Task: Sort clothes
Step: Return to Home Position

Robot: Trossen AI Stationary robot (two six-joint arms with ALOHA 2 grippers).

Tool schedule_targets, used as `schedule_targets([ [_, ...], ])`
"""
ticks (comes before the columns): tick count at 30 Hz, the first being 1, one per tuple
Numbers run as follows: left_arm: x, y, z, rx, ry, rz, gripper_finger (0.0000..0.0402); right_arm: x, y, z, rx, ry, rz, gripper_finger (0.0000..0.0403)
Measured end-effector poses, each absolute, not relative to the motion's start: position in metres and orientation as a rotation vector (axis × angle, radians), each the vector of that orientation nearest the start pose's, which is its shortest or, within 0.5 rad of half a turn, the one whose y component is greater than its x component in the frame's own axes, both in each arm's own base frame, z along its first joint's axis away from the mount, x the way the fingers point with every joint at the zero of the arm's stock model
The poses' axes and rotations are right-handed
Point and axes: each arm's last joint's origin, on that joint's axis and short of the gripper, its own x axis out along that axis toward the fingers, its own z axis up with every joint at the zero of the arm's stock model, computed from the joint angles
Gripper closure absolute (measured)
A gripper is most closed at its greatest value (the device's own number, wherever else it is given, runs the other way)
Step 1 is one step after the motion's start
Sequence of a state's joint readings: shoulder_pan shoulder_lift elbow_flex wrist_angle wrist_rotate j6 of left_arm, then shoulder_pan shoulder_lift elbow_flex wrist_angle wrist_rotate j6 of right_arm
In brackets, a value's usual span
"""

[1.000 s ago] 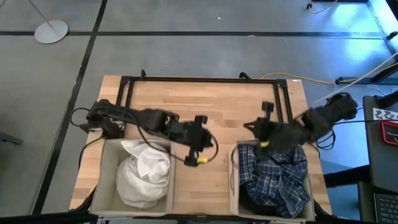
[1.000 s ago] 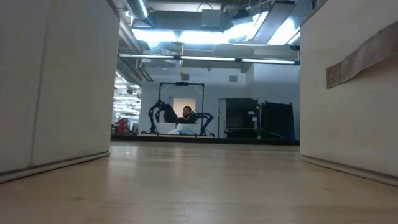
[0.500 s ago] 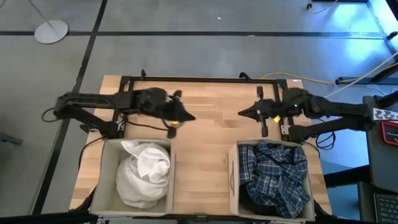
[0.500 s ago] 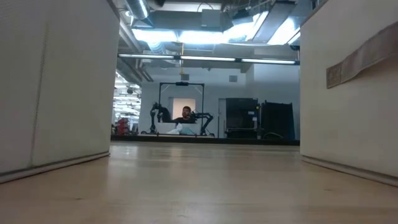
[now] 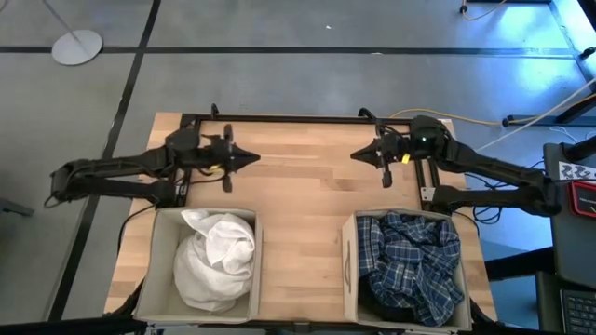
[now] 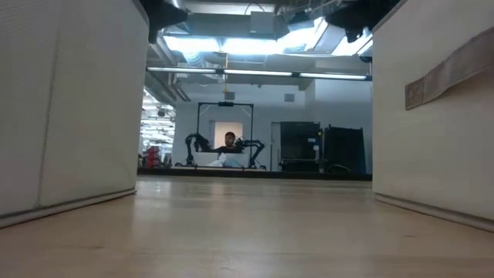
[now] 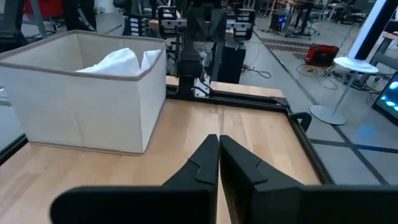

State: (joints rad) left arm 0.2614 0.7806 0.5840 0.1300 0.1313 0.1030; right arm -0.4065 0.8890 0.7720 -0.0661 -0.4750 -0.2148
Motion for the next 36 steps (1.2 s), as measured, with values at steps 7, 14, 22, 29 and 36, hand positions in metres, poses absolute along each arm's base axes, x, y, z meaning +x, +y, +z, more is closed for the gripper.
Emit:
schedule_targets([
  [7, 0.150, 0.037, 0.255, 0.049, 0.008, 0.136, 0.0401, 0.180, -0.071, 0.293, -0.099, 0.212, 0.091, 0.0384],
  [14, 0.131, 0.032, 0.227, 0.025, -0.029, 0.162, 0.0401, 0.172, -0.069, 0.270, -0.116, 0.130, 0.081, 0.0384],
  [22, 0.118, 0.029, 0.217, 0.016, -0.076, 0.180, 0.0401, 0.153, -0.062, 0.256, -0.067, 0.063, 0.140, 0.0384],
  [29, 0.114, 0.028, 0.215, 0.018, -0.064, 0.181, 0.0401, 0.137, -0.054, 0.235, -0.076, 0.037, 0.091, 0.0384],
  [36, 0.114, 0.028, 0.215, 0.014, -0.058, 0.185, 0.0401, 0.123, -0.056, 0.215, 0.007, -0.149, -0.207, 0.0384],
])
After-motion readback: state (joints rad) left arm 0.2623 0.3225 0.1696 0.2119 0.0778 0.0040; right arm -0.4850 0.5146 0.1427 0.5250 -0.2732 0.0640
